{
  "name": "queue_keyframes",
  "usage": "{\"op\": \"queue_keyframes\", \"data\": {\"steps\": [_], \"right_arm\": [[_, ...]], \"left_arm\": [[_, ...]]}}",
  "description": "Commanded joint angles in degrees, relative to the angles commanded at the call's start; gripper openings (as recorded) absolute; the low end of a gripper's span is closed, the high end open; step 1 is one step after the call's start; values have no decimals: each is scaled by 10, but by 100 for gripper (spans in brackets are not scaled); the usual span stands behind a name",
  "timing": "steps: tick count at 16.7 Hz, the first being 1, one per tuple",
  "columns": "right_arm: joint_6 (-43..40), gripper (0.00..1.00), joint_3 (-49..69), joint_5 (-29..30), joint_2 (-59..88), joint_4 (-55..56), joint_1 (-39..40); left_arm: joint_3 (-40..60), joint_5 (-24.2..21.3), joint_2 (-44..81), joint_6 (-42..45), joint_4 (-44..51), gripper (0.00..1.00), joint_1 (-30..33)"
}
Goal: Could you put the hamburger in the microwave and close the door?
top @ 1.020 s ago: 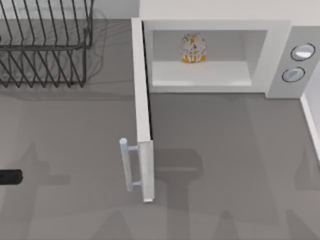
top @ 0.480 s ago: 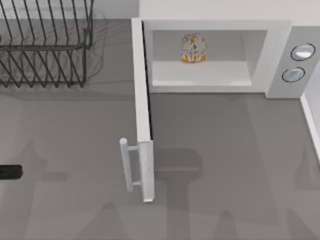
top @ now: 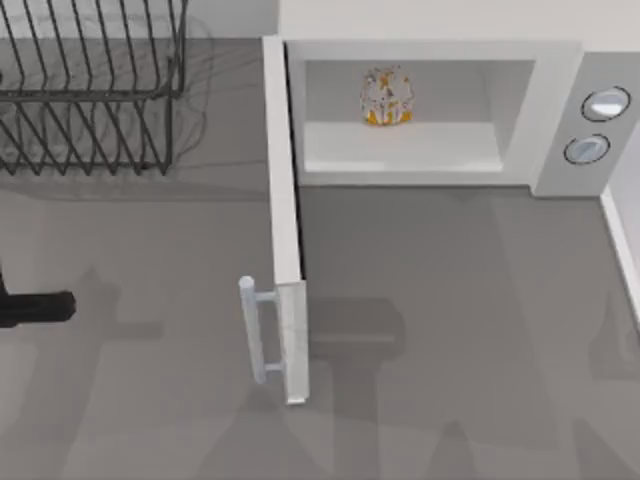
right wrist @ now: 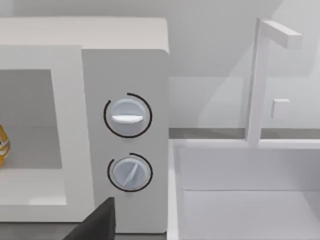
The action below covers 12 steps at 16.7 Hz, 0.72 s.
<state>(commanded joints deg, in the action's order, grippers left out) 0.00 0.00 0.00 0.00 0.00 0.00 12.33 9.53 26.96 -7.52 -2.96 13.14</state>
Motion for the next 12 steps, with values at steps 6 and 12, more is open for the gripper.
{"op": "queue_keyframes", "data": {"steps": [6,12], "right_arm": [[0,100,0,0,0,0,0],[0,100,0,0,0,0,0]], "left_arm": [[201,90,237,-117,212,0,146],[331,147,364,-191,354,0,236]]}}
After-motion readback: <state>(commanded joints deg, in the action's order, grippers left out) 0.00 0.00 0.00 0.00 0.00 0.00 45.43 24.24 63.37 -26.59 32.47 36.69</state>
